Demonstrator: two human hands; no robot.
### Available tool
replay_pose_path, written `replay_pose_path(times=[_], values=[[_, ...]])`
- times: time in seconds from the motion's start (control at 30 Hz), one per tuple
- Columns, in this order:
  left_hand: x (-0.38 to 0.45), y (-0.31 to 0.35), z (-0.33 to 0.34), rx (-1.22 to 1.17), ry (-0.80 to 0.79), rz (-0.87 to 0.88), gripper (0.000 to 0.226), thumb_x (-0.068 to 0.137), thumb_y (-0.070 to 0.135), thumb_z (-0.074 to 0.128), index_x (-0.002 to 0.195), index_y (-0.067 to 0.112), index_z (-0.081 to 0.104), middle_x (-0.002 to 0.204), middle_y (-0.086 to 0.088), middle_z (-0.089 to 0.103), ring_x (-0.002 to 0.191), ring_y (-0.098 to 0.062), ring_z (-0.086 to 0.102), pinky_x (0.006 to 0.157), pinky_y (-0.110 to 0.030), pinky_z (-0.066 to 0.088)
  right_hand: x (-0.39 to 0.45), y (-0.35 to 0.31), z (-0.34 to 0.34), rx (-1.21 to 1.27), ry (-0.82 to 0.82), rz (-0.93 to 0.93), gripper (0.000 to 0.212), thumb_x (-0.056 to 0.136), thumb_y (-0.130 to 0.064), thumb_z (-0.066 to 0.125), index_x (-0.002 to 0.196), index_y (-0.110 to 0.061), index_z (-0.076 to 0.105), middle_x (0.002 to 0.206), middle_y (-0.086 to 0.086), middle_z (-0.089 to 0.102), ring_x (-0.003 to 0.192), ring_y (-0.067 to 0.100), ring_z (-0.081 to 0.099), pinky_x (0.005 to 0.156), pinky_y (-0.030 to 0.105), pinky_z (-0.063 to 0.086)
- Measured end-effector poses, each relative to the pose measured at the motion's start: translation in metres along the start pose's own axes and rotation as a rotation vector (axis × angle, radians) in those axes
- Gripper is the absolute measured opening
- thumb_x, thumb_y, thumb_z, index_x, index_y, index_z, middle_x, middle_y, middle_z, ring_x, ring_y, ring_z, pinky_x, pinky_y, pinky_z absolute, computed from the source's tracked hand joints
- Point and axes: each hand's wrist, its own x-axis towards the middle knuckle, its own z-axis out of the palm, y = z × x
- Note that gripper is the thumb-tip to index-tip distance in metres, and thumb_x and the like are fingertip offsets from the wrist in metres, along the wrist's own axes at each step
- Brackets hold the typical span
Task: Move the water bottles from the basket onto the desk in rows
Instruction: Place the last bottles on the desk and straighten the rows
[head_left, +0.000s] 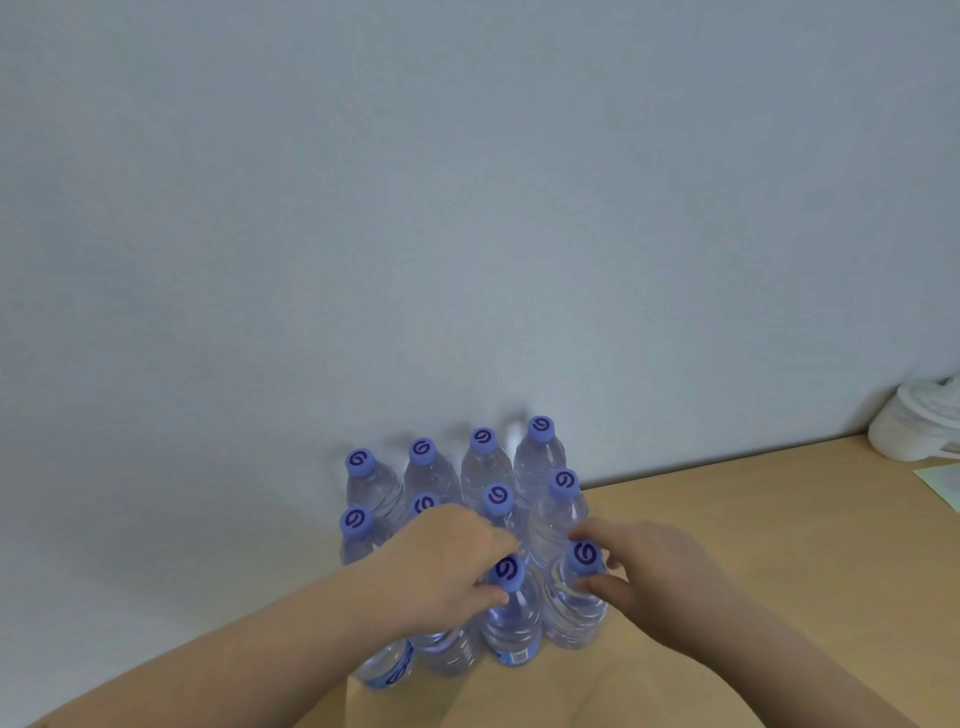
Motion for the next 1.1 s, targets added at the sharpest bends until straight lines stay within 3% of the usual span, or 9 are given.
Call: replay_pose_path(times=[0.17,0.27,0.37,0.53,0.7,0.83,1.0,1.1], values=[[-0.003,0.002,0.0,-0.091,-0.005,-0.07,0.026,0.083,0.045,0.059,0.1,0.024,0.058,0.089,0.006,0.064,0.081,-0.013,0.055,0.067,-0.029,0.042,-0.002,-0.002,0.0,-0.002,0.012,0.017,0.035,0.084,-0.049,0.057,0.117,-0.041,0.049,0.096,-0.013,0.065,0.091,0.007,0.059,0.072,0.026,0.044],[-0.008,-0.001,-0.003,-0.192,-0.019,-0.13,0.042,0.076,0.054,0.063,0.106,0.026,0.055,0.099,0.008,0.065,0.088,-0.012,0.059,0.077,-0.035,0.05,-0.003,-0.005,-0.004,-0.028,0.02,0.043,0.046,0.081,-0.054,0.06,0.124,-0.041,0.048,0.106,-0.013,0.065,0.097,0.01,0.06,0.077,0.028,0.046],[-0.015,-0.006,-0.005,-0.13,-0.028,-0.118,0.063,0.071,0.064,0.064,0.12,0.026,0.052,0.106,0.006,0.065,0.094,-0.014,0.06,0.081,-0.038,0.049,-0.004,-0.008,-0.005,-0.038,0.056,0.033,0.055,0.078,-0.053,0.065,0.128,-0.038,0.047,0.114,-0.012,0.065,0.101,0.014,0.061,0.078,0.032,0.048],[-0.018,-0.002,0.005,-0.123,-0.001,-0.093,0.07,0.077,0.062,0.06,0.135,0.028,0.044,0.115,0.005,0.064,0.103,-0.015,0.058,0.084,-0.038,0.048,-0.007,-0.007,0.005,-0.025,0.075,0.027,0.039,0.085,-0.043,0.062,0.122,-0.036,0.054,0.1,-0.007,0.067,0.097,0.019,0.061,0.073,0.034,0.047],[-0.009,0.006,0.003,-0.104,0.048,-0.03,0.027,0.085,0.045,0.058,0.103,0.024,0.061,0.08,0.004,0.061,0.077,-0.016,0.056,0.067,-0.036,0.047,-0.004,-0.003,0.007,-0.025,0.096,0.005,0.032,0.085,-0.043,0.063,0.116,-0.036,0.057,0.091,-0.006,0.067,0.091,0.019,0.061,0.069,0.034,0.048],[-0.007,0.006,0.005,-0.086,0.089,-0.032,0.022,0.087,0.039,0.056,0.081,0.019,0.056,0.064,0.004,0.051,0.065,-0.016,0.051,0.06,-0.037,0.045,-0.003,-0.001,0.008,-0.022,0.118,0.006,0.033,0.084,-0.043,0.063,0.116,-0.036,0.056,0.093,-0.007,0.068,0.091,0.02,0.061,0.068,0.033,0.047],[-0.005,0.008,0.009,-0.059,0.144,-0.028,0.023,0.089,0.039,0.054,0.09,0.016,0.06,0.068,0.003,0.052,0.069,-0.018,0.052,0.058,-0.033,0.04,-0.001,0.001,0.011,-0.017,0.147,0.005,0.035,0.085,-0.042,0.063,0.118,-0.035,0.056,0.098,-0.008,0.069,0.092,0.021,0.062,0.067,0.031,0.045],[-0.005,0.008,0.011,-0.075,0.163,-0.026,0.024,0.089,0.037,0.053,0.093,0.015,0.062,0.073,0.001,0.058,0.072,-0.018,0.054,0.063,-0.036,0.045,0.0,0.002,0.011,-0.007,0.157,0.007,0.034,0.084,-0.043,0.063,0.116,-0.035,0.057,0.096,-0.009,0.069,0.092,0.019,0.062,0.069,0.034,0.048]])
